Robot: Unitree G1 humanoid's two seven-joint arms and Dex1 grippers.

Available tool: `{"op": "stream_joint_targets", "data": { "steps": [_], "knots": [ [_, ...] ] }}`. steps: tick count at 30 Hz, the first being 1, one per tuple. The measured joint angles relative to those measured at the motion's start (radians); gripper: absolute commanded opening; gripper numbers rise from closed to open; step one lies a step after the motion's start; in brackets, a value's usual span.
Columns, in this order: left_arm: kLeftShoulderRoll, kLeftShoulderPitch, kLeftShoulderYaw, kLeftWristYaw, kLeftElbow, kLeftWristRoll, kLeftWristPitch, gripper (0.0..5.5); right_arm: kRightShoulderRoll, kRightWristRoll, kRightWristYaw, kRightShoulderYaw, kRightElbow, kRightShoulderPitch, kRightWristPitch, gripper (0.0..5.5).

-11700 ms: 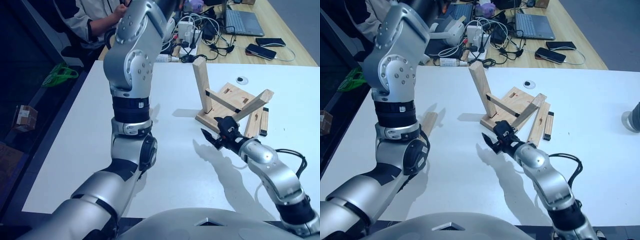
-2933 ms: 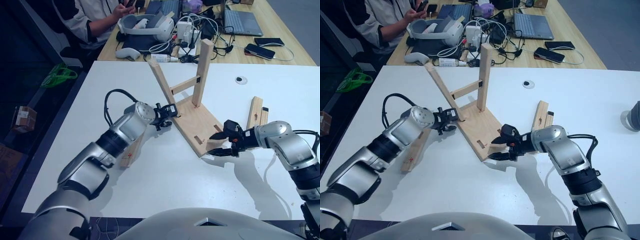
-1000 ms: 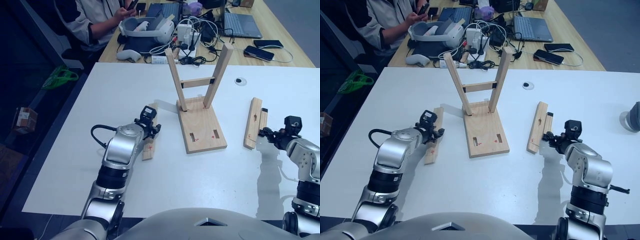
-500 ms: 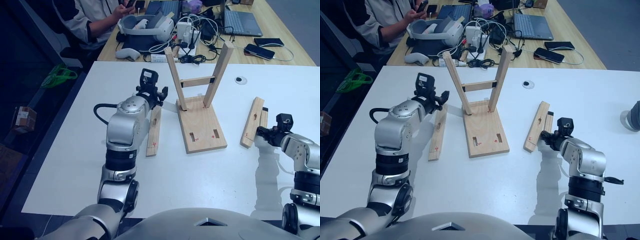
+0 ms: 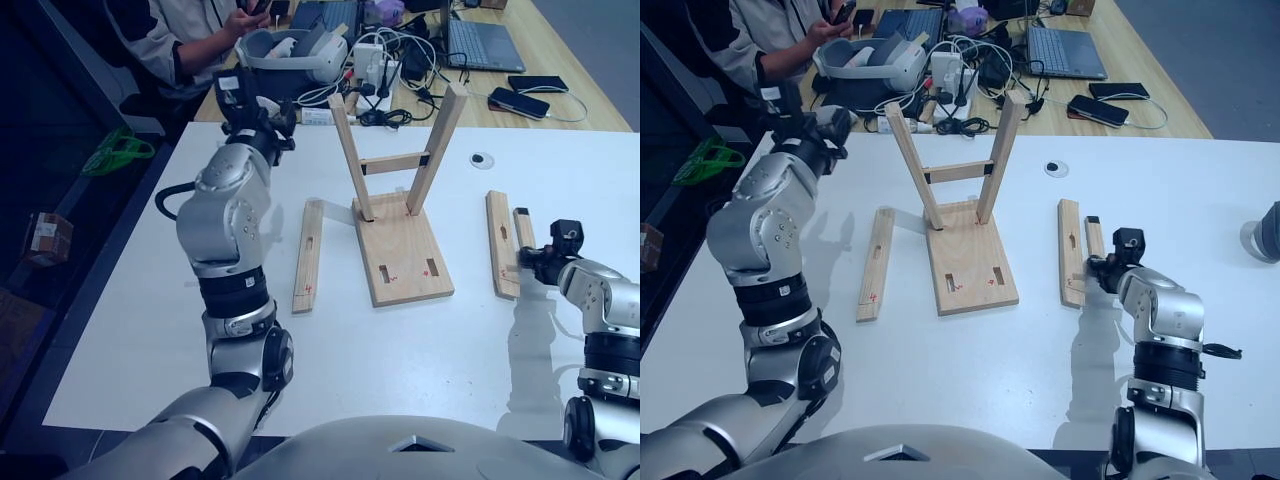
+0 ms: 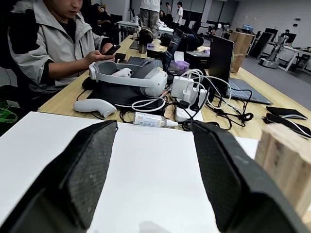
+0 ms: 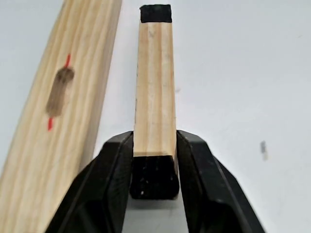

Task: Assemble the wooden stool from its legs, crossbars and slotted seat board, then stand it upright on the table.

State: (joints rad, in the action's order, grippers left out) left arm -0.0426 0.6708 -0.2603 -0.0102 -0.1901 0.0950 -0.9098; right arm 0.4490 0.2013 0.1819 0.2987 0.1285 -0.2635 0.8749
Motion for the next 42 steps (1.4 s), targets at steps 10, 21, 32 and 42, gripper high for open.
{"op": "stream_joint_targets", "data": {
  "steps": [10, 21, 32, 42],
  "knots": [
    [-0.116, 0.058, 0.092, 0.006, 0.024, -0.063, 0.158, 2.86, 0.214, -0.387, 0.002, -0.294, -0.016, -0.176, -0.540, 1.28],
    [-0.490, 0.054, 0.531, -0.083, 0.048, -0.727, 0.902, 2.86, -0.010, -0.040, 0.157, -0.241, -0.389, -0.371, -0.370, 1.28],
    [-0.463, -0.019, 0.623, -0.064, 0.053, -0.898, 1.060, 2.86, -0.114, 0.285, 0.228, -0.272, -0.635, -0.288, -0.043, 1.28],
    [-0.506, -0.079, 0.642, -0.053, 0.048, -0.949, 1.235, 2.86, -0.117, 0.324, 0.226, -0.294, -0.656, -0.271, 0.018, 1.28]
  ]
}}
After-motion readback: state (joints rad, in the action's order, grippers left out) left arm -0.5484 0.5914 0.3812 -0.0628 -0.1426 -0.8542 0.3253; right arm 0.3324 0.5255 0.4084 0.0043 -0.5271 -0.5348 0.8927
